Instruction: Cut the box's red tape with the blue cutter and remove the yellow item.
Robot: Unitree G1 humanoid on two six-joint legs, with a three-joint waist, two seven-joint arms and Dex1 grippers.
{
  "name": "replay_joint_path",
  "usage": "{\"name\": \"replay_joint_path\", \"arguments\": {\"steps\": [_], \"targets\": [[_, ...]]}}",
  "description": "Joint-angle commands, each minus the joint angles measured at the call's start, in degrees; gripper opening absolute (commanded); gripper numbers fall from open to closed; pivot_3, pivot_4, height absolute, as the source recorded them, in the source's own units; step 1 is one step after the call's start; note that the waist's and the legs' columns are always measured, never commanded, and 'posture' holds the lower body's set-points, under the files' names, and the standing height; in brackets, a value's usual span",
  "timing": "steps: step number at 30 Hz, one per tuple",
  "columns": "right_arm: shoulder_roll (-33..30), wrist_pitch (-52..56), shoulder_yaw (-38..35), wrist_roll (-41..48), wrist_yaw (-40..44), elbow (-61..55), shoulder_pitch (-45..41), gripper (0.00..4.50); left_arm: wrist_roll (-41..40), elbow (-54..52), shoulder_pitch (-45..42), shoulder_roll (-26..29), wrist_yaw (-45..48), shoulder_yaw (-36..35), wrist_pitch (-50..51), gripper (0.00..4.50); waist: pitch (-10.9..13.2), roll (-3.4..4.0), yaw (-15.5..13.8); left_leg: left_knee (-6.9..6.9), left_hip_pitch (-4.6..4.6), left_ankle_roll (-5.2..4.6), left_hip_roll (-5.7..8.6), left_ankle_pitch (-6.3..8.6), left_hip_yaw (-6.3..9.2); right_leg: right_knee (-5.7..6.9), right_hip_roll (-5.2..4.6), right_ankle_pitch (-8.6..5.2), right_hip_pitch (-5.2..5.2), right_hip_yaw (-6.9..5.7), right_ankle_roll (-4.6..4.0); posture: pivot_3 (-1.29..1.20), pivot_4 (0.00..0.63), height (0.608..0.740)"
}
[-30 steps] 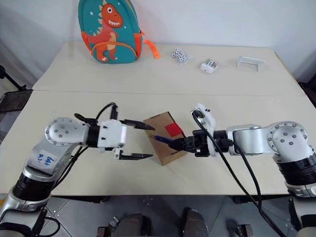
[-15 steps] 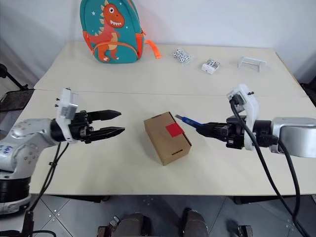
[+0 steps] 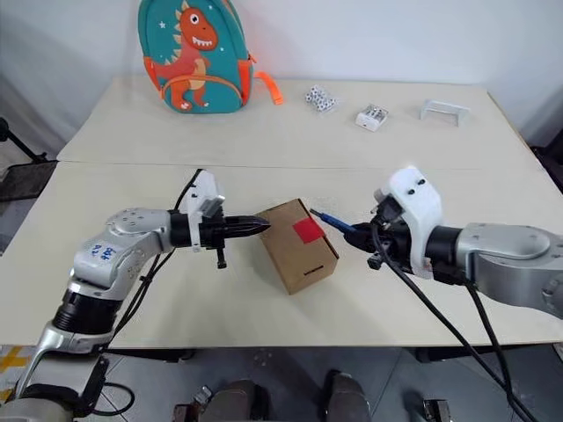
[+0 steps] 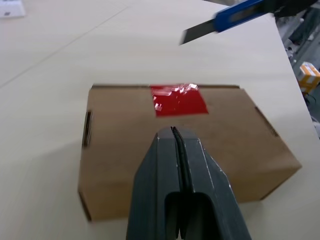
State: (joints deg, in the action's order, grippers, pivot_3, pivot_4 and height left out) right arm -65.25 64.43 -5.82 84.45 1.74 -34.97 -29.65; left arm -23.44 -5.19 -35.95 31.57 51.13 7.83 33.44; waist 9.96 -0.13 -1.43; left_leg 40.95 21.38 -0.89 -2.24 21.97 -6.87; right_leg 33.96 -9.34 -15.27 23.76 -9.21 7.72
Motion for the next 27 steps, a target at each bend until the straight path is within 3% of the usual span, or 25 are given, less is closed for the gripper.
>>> {"name": "replay_joint_path", "arguments": {"steps": [1, 13, 20, 27], "targets": [[2.96, 1.25, 3.11, -0.41, -5.2, 1.94, -3.73, 0.09, 3.25, 0.46, -1.1, -2.66, -1.5, 2.56, -2.87, 0.0, 0.0, 0.0, -0.06, 0.0, 0.01, 0.0, 0.0, 0.0, 0.0, 0.0, 0.0, 0.0, 0.0, -0.01, 0.0, 0.0, 0.15, 0.74], [13.28, 0.59, 8.57, 11.0, -29.71, 7.92, -8.77, 0.09, 9.93, 2.19, -0.41, -6.95, -3.45, 5.7, -6.94, 0.0, 0.0, 0.0, -0.06, 0.02, 0.06, 0.0, 0.0, 0.0, 0.01, 0.0, -0.01, 0.0, 0.01, -0.06, 0.0, 0.0, 0.15, 0.74], [12.35, -2.64, 11.19, 20.46, -37.6, 6.88, -9.1, 0.09, 11.0, 1.71, 1.3, -5.87, -2.99, 5.42, -7.05, 0.0, 0.0, 0.0, 0.08, 0.02, 0.05, 0.0, -0.01, 0.0, 0.01, 0.01, 0.0, 0.0, 0.02, -0.05, 0.0, 0.0, 0.15, 0.74], [10.57, -4.33, 13.12, 23.27, -39.74, 6.44, -9.74, 0.09, 12.73, 2.04, 1.38, -3.77, -2.99, 5.76, -6.11, 0.0, 0.0, 0.0, 0.1, 0.02, 0.04, 0.0, -0.04, 0.0, 0.01, 0.02, 0.0, 0.0, 0.02, -0.04, 0.0, 0.0, 0.15, 0.74]]}}
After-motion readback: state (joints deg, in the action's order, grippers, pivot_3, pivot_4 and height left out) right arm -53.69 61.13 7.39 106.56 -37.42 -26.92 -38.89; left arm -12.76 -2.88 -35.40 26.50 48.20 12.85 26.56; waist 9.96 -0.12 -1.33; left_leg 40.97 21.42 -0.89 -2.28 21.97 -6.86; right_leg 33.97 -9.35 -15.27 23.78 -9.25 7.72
